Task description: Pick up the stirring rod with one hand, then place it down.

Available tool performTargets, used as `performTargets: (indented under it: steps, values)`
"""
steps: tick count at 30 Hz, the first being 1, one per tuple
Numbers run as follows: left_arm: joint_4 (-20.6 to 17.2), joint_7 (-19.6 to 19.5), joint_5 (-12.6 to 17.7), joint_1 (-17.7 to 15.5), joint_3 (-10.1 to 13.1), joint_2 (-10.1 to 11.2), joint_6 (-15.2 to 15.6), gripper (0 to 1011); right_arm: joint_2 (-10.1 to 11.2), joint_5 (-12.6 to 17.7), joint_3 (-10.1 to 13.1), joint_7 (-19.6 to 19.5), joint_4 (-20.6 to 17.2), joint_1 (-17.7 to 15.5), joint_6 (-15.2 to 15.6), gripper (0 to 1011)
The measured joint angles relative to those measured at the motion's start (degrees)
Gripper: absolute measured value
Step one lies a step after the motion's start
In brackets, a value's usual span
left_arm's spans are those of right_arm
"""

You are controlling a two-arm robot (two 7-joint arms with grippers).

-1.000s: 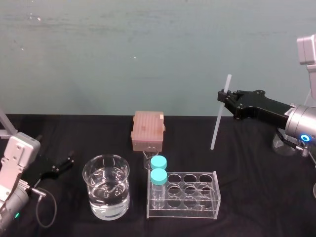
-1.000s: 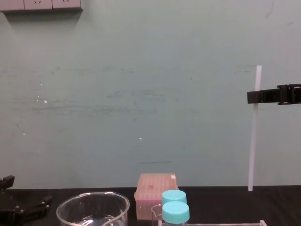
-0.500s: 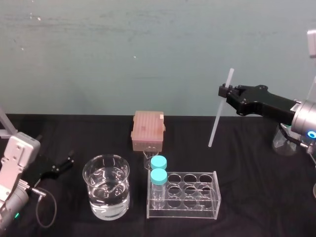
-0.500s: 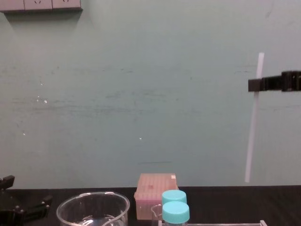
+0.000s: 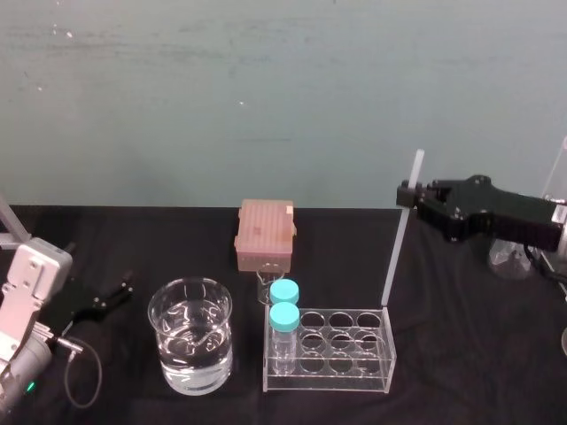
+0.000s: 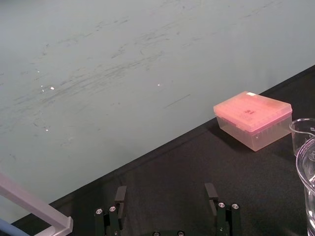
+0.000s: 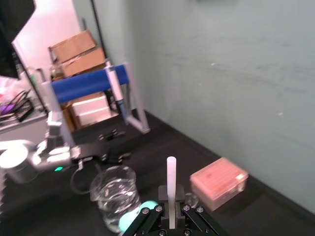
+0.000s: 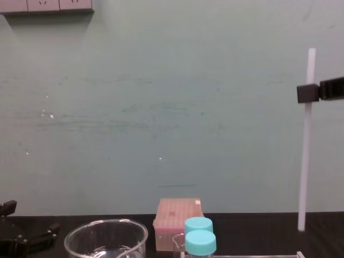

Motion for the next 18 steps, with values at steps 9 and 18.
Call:
performTargets:
  steps: [9,18]
  values:
    - [0.0,0.0,0.0,0.0,0.0,0.0,0.0,1005,1.72,0.8,-2.09,3.65,-0.21,-0.04,-1.13,68]
    - [0.0,0.0,0.0,0.0,0.0,0.0,0.0,1005,1.95,0.58,-4.15,3.97,0.76,0.84,-2.57,68]
